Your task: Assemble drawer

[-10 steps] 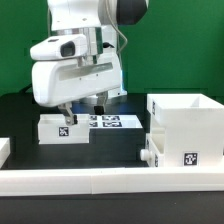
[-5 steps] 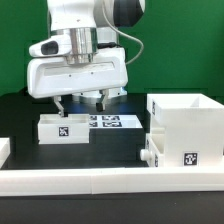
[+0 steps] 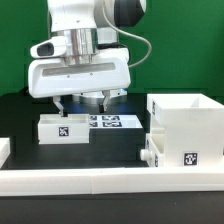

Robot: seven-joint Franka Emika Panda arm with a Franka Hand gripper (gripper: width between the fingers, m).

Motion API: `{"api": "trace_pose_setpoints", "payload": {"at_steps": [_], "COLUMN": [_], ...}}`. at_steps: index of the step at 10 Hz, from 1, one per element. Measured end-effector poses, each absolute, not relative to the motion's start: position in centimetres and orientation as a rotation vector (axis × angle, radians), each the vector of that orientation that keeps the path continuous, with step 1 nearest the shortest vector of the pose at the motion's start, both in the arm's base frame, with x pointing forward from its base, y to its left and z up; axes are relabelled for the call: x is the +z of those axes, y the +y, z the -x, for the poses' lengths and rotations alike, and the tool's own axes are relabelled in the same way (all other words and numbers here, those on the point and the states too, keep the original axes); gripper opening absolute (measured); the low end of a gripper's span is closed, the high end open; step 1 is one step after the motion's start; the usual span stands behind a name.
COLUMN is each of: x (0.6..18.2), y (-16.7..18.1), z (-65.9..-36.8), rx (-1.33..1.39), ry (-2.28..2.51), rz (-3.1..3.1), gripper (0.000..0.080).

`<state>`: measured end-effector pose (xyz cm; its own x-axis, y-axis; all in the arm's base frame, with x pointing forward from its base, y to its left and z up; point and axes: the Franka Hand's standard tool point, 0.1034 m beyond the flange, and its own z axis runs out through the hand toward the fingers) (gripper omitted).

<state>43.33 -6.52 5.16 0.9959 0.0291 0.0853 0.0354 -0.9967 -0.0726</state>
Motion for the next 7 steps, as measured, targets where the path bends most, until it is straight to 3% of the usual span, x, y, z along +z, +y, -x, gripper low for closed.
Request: {"api": "trace_pose_setpoints", "payload": {"at_steps": [2, 5, 7], "x": [3.8, 1.3, 0.7], "y": [-6.4, -5.7, -5.6], "z": [-41.1, -39.7, -39.3], "rx": [-0.136, -0.149, -0.16], "ry": [-0.065, -0.202, -0.211], "rz": [3.078, 3.082, 3.085], "gripper": [0.0649, 0.0649, 0.0649]}}
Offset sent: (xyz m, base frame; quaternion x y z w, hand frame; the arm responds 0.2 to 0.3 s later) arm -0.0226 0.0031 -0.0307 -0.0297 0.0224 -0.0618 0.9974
